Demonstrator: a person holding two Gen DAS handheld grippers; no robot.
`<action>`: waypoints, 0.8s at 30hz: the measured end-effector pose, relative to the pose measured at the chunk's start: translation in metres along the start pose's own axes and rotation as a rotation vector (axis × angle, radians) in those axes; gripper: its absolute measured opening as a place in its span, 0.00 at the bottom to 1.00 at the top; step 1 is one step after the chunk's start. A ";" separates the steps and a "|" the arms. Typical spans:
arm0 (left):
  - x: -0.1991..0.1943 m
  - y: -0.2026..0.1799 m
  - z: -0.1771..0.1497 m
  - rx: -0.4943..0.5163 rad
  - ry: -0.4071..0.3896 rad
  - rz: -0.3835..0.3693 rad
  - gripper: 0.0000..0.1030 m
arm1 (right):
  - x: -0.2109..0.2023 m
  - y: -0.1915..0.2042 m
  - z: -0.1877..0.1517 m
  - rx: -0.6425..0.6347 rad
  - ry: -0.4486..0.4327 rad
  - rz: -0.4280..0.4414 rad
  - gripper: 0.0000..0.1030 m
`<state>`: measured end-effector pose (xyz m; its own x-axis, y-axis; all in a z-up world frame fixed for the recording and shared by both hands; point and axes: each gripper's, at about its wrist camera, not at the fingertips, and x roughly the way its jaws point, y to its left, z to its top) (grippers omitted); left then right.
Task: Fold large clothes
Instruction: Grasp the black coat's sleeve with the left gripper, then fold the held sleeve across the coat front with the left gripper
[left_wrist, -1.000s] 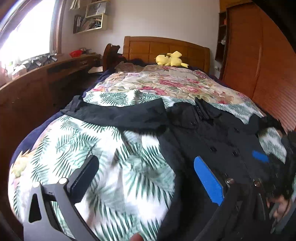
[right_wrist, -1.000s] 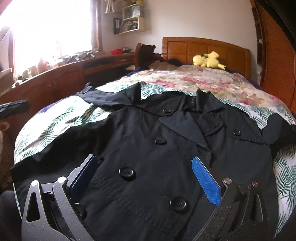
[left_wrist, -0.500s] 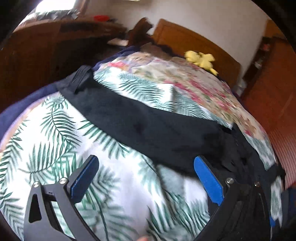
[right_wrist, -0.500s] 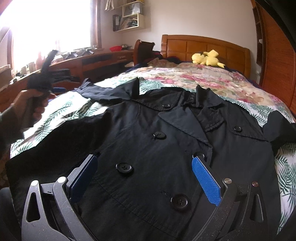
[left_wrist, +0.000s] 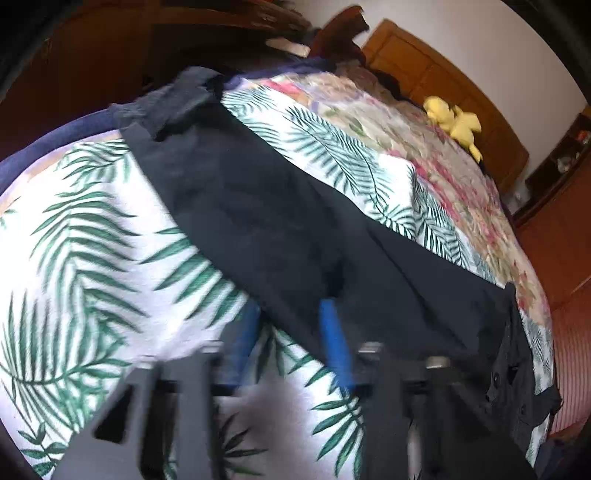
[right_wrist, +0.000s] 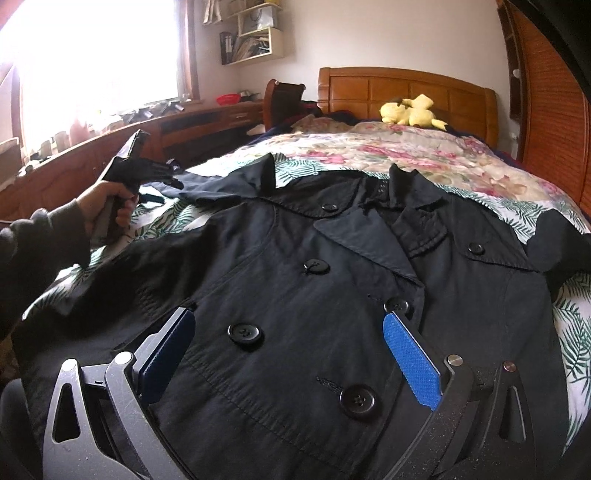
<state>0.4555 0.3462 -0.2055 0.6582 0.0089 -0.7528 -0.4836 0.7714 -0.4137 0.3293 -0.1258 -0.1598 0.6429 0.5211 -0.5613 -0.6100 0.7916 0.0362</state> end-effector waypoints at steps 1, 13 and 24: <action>0.001 -0.004 0.002 0.017 -0.001 0.006 0.08 | 0.000 -0.001 0.000 0.003 -0.002 0.002 1.00; -0.081 -0.128 -0.005 0.309 -0.113 -0.031 0.00 | -0.004 -0.006 -0.002 0.030 -0.019 0.023 1.00; -0.171 -0.228 -0.101 0.592 -0.139 -0.130 0.00 | -0.043 -0.018 0.001 0.033 -0.060 0.006 1.00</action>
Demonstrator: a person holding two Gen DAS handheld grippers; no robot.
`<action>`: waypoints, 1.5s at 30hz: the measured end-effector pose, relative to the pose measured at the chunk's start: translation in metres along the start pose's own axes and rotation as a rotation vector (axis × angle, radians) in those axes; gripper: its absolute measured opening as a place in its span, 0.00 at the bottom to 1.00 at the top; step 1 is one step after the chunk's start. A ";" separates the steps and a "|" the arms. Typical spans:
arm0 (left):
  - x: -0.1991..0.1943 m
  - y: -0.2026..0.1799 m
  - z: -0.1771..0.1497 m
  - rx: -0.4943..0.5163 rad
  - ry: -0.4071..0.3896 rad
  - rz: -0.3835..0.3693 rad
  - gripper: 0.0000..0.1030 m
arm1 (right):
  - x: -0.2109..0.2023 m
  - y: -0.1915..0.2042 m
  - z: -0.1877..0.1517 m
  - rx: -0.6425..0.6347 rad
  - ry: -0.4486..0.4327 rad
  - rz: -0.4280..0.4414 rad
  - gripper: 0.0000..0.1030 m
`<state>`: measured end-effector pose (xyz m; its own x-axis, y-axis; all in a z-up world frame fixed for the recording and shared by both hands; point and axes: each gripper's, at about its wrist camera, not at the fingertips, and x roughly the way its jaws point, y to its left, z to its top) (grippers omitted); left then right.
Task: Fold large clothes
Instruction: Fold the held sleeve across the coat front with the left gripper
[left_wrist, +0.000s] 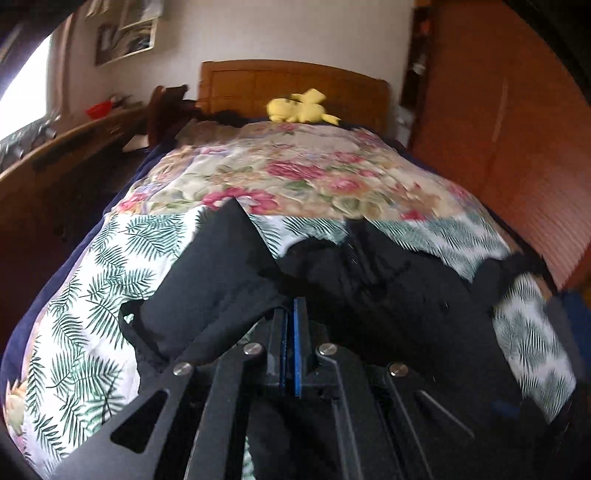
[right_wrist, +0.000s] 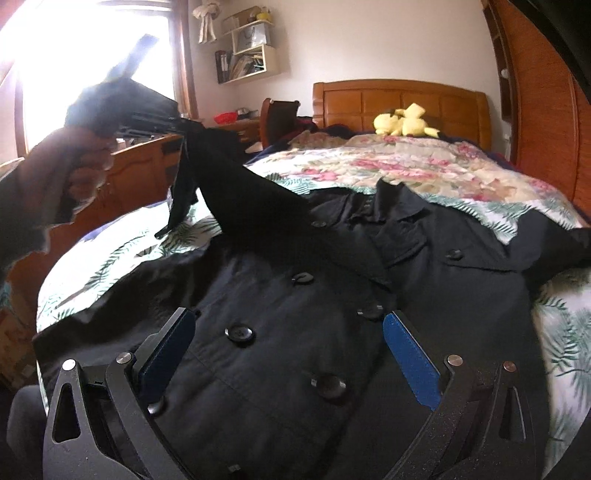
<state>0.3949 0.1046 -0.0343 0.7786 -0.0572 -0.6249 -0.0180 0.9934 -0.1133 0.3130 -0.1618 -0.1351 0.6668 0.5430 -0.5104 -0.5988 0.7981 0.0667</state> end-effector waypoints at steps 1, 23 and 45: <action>-0.002 -0.008 -0.005 0.024 0.006 0.015 0.00 | -0.003 -0.001 0.000 -0.003 0.000 -0.008 1.00; -0.064 0.018 -0.066 0.134 -0.039 0.048 0.24 | 0.001 0.005 -0.003 -0.067 0.008 -0.041 1.00; 0.077 0.153 -0.101 -0.184 0.170 0.146 0.27 | 0.014 0.002 -0.008 -0.052 0.046 -0.035 1.00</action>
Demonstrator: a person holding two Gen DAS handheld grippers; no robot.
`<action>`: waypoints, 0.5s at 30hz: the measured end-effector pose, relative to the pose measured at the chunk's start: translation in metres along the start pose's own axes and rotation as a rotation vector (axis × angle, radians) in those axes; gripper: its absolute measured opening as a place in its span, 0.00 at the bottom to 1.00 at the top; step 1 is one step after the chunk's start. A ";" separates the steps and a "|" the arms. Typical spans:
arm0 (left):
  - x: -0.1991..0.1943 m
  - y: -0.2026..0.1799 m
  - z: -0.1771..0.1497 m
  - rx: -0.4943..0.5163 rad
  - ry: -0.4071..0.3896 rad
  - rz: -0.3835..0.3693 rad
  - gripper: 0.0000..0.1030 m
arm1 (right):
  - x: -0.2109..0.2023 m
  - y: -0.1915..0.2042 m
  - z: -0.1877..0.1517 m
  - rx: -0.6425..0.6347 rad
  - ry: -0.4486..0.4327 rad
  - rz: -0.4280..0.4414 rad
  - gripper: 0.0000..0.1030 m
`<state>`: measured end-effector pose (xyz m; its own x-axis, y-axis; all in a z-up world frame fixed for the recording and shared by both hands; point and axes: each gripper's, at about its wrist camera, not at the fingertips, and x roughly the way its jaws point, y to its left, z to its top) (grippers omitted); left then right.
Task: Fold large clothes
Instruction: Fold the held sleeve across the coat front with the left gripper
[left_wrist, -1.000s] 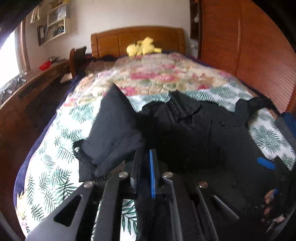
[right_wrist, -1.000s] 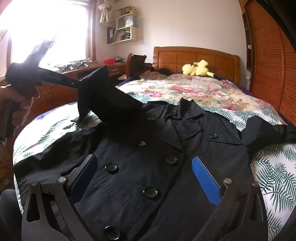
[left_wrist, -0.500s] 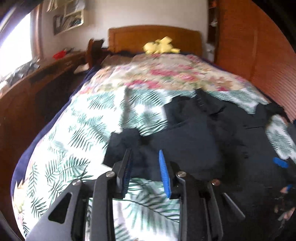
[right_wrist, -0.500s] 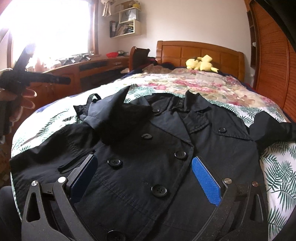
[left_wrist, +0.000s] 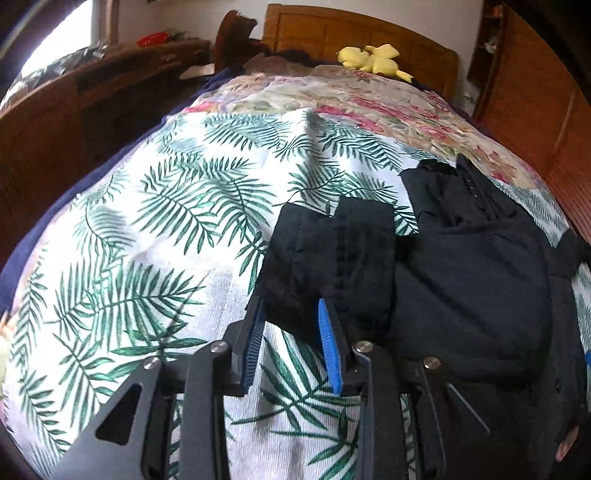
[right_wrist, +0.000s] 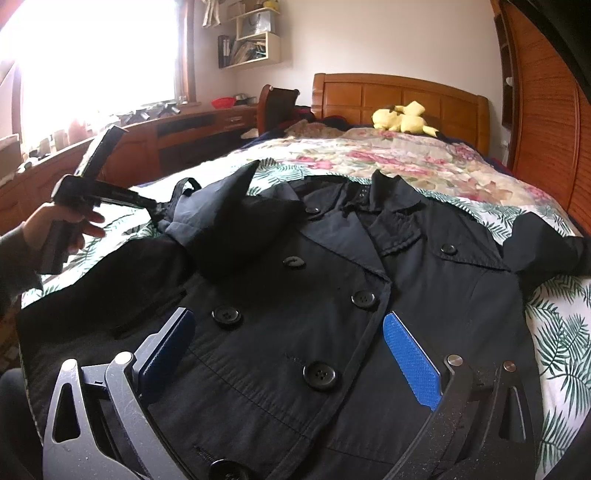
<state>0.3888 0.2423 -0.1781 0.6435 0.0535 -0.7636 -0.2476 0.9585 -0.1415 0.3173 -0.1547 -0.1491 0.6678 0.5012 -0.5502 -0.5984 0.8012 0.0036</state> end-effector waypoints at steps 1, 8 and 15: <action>0.001 0.001 0.001 -0.022 0.000 0.003 0.27 | 0.000 0.000 0.000 0.000 -0.001 -0.001 1.00; 0.006 0.012 -0.005 -0.092 0.023 0.028 0.27 | 0.001 0.000 -0.001 -0.001 -0.008 -0.003 1.00; 0.007 0.010 -0.011 -0.080 0.039 -0.003 0.27 | 0.000 0.001 -0.002 -0.002 -0.006 -0.004 1.00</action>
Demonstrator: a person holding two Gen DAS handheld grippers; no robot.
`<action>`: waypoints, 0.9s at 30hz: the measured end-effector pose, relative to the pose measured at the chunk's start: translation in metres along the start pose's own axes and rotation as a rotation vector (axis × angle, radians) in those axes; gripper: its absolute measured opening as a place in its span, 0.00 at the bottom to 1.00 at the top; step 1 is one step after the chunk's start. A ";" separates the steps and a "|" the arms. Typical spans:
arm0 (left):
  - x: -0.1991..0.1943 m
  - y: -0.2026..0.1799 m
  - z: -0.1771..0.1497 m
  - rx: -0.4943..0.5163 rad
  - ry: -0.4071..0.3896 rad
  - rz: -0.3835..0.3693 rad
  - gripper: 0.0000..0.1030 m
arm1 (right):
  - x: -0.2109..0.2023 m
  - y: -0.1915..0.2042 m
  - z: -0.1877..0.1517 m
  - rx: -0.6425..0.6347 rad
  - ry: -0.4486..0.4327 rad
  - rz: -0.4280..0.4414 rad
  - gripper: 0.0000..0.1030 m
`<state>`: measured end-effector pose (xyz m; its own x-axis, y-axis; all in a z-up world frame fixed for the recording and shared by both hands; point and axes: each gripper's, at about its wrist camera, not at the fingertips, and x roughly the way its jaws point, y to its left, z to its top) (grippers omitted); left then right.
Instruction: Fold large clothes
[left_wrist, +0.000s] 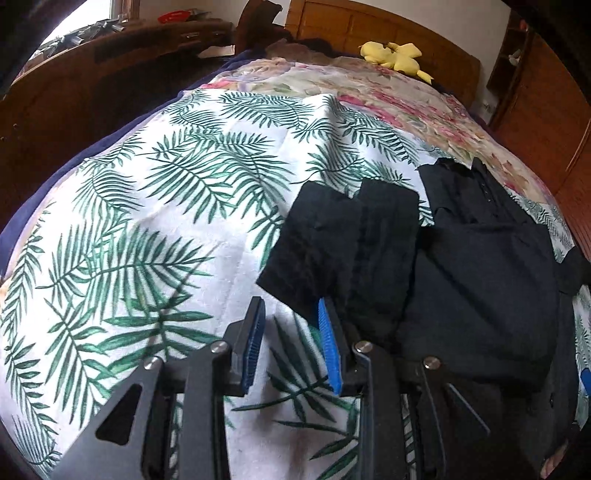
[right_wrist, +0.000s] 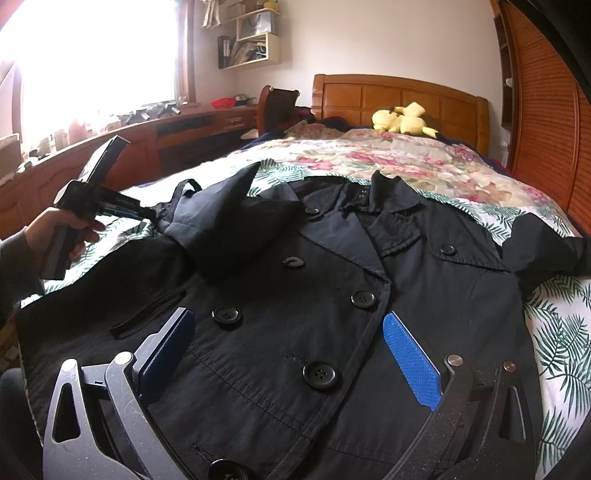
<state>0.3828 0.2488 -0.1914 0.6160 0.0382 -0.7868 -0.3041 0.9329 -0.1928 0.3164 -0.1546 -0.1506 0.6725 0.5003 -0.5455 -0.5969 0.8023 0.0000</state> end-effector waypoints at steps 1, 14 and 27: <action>0.001 -0.001 0.001 -0.003 0.001 -0.008 0.27 | 0.000 0.000 0.000 0.000 0.000 0.000 1.00; -0.058 -0.069 0.020 0.140 -0.206 0.028 0.01 | -0.011 0.002 -0.001 -0.016 -0.010 -0.014 1.00; -0.200 -0.217 -0.017 0.365 -0.367 -0.251 0.01 | -0.084 -0.027 0.001 0.014 -0.061 -0.106 1.00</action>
<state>0.3136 0.0327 -0.0024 0.8685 -0.1394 -0.4757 0.1144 0.9901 -0.0812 0.2765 -0.2182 -0.1038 0.7570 0.4310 -0.4912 -0.5153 0.8559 -0.0431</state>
